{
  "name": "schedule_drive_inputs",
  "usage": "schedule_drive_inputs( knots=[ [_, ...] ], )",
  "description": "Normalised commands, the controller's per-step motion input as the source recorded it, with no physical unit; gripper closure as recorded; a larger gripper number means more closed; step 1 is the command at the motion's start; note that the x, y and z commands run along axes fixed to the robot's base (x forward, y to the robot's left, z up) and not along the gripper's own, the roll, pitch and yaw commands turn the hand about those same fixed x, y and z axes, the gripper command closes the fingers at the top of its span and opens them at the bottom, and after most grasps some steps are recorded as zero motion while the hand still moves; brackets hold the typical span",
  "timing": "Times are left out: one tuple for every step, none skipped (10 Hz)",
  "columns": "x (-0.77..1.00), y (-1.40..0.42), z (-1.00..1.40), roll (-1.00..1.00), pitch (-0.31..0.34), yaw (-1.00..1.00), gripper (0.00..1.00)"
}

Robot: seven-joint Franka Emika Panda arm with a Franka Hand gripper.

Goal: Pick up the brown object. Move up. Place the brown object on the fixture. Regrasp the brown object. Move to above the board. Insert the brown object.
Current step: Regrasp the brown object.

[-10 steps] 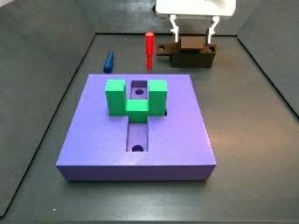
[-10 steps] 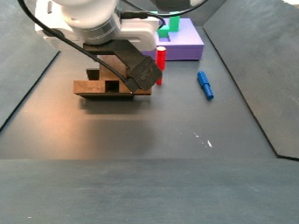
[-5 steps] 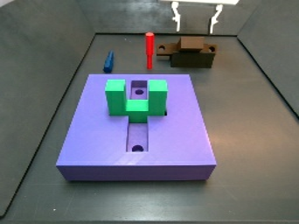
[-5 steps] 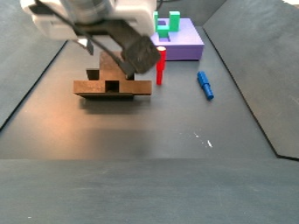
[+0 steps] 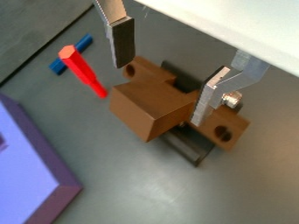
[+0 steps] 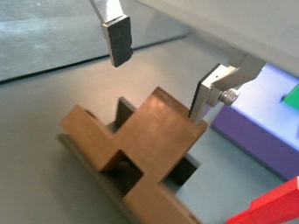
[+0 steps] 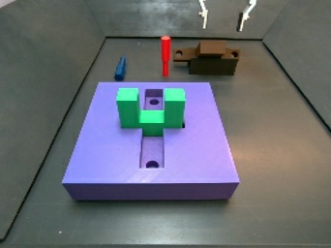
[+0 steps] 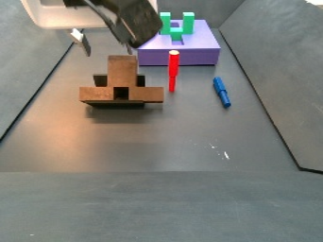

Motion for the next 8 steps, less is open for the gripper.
schedule_drive_inputs(
  knots=[
    [0.01, 0.0, 0.02, 1.0, -0.051, 0.02, 0.0],
    [0.0, -0.05, 0.04, 1.0, -0.169, 0.03, 0.0],
    [0.01, -0.06, 0.08, 1.0, -0.157, 0.04, 0.0],
    [0.03, -0.09, 0.0, 1.0, -0.166, 0.06, 0.0],
    [0.02, -0.1, 0.0, 1.0, -0.211, 0.05, 0.0],
    [0.0, -0.08, 0.0, 1.0, -0.254, 0.03, 0.0],
    [0.0, -0.07, 0.0, 1.0, -0.246, 0.02, 0.0],
    [0.0, -0.07, 0.01, 1.0, -0.191, 0.0, 0.0]
  ],
)
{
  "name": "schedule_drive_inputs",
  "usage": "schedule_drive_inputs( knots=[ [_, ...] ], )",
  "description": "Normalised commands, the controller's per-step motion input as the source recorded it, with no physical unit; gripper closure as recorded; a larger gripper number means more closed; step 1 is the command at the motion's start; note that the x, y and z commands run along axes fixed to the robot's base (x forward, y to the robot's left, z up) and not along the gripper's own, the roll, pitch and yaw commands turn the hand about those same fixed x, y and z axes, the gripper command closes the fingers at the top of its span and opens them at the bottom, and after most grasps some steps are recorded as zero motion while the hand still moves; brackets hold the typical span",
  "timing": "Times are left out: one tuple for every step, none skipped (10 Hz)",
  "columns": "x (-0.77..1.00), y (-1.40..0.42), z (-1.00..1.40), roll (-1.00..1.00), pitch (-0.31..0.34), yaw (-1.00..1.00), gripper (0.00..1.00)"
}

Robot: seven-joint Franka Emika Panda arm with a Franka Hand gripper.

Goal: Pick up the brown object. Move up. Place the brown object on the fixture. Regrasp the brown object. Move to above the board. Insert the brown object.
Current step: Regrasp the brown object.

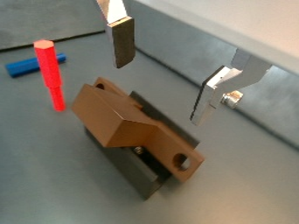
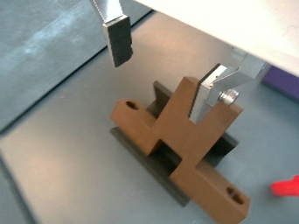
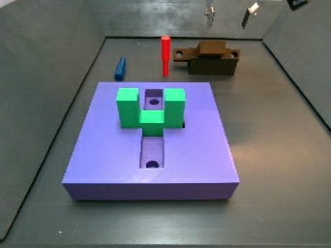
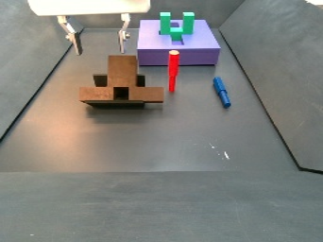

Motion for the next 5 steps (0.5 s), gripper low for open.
schedule_drive_inputs(
  knots=[
    [-0.07, -0.09, 0.01, 1.0, -0.166, 0.0, 0.0],
    [-0.13, -0.15, 0.0, 1.0, -0.157, 0.0, 0.0],
    [-0.27, -0.15, 0.0, 1.0, -0.14, -0.03, 0.0],
    [-0.39, -0.1, 0.0, 1.0, -0.089, -0.04, 0.0],
    [-0.44, -0.13, 0.0, 1.0, -0.06, -0.01, 0.0]
  ],
)
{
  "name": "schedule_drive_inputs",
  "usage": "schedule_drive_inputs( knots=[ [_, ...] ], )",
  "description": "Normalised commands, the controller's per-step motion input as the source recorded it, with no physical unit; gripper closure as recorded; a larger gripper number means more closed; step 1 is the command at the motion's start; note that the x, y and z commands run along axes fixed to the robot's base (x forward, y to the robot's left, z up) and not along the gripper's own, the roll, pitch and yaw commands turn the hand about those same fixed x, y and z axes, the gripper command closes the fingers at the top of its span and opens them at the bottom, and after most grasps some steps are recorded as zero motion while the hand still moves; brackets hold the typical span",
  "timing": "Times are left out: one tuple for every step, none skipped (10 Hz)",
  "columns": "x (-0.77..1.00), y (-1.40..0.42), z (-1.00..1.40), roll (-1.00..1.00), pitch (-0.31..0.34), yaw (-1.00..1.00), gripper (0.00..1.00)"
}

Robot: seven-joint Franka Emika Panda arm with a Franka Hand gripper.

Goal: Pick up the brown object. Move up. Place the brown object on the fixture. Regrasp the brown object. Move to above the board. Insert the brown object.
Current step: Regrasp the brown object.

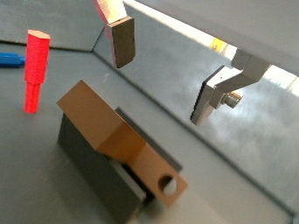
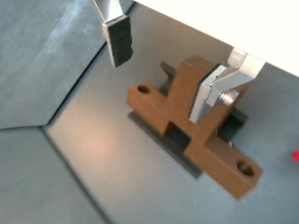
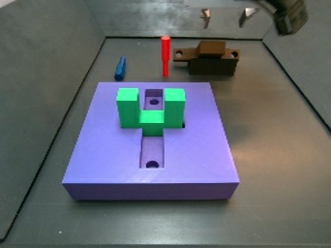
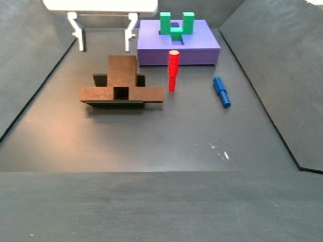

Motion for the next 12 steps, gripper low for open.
schedule_drive_inputs(
  knots=[
    [-0.37, -0.23, 0.0, 1.0, -0.051, 0.0, 0.0],
    [-0.2, -0.29, -0.1, 1.0, -0.04, 0.0, 0.0],
    [-0.15, -0.23, -0.18, 0.92, -0.014, 0.0, 0.0],
    [0.01, -0.07, 0.03, 0.13, 0.0, 0.02, 0.0],
    [0.0, 0.0, -0.03, 0.0, 0.0, 0.0, 0.0],
    [0.0, 0.0, -0.24, 0.0, -0.017, 0.18, 0.0],
    [0.01, 0.0, -0.28, 0.0, 0.0, 0.32, 0.0],
    [0.05, 0.0, -0.3, 0.0, 0.0, 0.39, 0.0],
    [0.03, -0.03, -0.28, 0.07, 0.0, 0.5, 0.0],
    [0.29, -0.04, -0.21, 0.0, 0.131, 0.39, 0.0],
    [0.34, -0.03, -0.15, 0.0, 0.186, 0.19, 0.0],
    [0.39, -0.05, -0.12, 0.0, 0.254, 0.05, 0.0]
  ],
)
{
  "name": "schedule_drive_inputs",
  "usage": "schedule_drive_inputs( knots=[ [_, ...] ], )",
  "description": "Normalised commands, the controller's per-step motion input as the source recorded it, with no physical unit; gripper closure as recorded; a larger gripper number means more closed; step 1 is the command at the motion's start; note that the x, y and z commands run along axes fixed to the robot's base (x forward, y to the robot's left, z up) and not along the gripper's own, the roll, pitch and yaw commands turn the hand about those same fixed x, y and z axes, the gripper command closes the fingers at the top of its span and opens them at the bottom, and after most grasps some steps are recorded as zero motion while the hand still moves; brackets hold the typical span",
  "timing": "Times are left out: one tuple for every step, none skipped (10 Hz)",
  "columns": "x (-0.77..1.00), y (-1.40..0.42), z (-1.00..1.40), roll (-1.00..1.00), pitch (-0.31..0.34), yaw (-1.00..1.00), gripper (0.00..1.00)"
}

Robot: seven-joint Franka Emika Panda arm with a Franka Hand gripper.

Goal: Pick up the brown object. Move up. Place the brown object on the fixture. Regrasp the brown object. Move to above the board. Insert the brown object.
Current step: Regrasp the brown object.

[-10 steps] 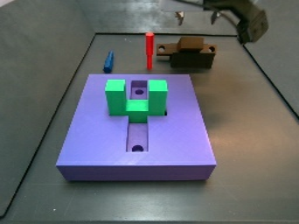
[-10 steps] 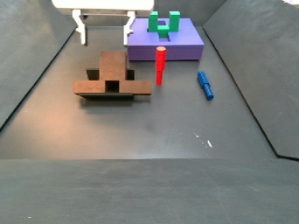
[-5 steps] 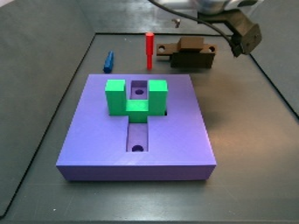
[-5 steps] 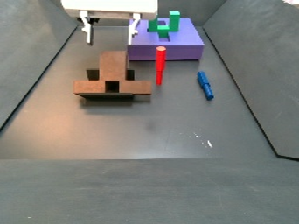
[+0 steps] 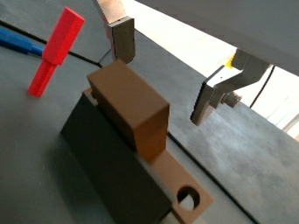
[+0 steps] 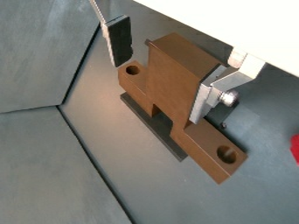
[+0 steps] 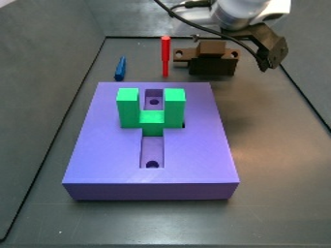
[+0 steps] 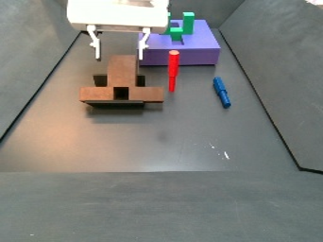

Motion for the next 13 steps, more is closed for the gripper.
schedule_drive_inputs(
  knots=[
    [0.41, -0.08, -0.09, 0.0, 0.283, 0.0, 0.0],
    [0.34, -0.08, -0.11, 0.0, 0.234, 0.0, 0.0],
    [0.23, -0.05, -0.15, 0.01, 0.143, 0.0, 0.0],
    [0.13, -0.01, -0.18, 0.0, 0.071, 0.0, 0.0],
    [0.0, 0.0, -0.16, 0.0, 0.0, 0.0, 0.0],
    [0.0, 0.0, -0.18, 0.04, 0.0, 0.0, 0.0],
    [0.0, 0.0, -0.23, 0.04, 0.0, 0.0, 0.0],
    [-0.02, 0.0, -0.27, 0.05, -0.023, 0.0, 0.0],
    [-0.01, 0.0, -0.3, 0.04, -0.014, 0.0, 0.0],
    [0.0, -0.02, -0.21, 0.0, 0.0, 0.0, 0.0],
    [0.0, -0.04, -0.08, 0.0, 0.0, 0.0, 0.0],
    [0.0, -0.05, -0.08, 0.04, 0.0, 0.0, 0.0],
    [0.0, -0.05, -0.07, 0.12, 0.086, 0.0, 0.0]
  ],
)
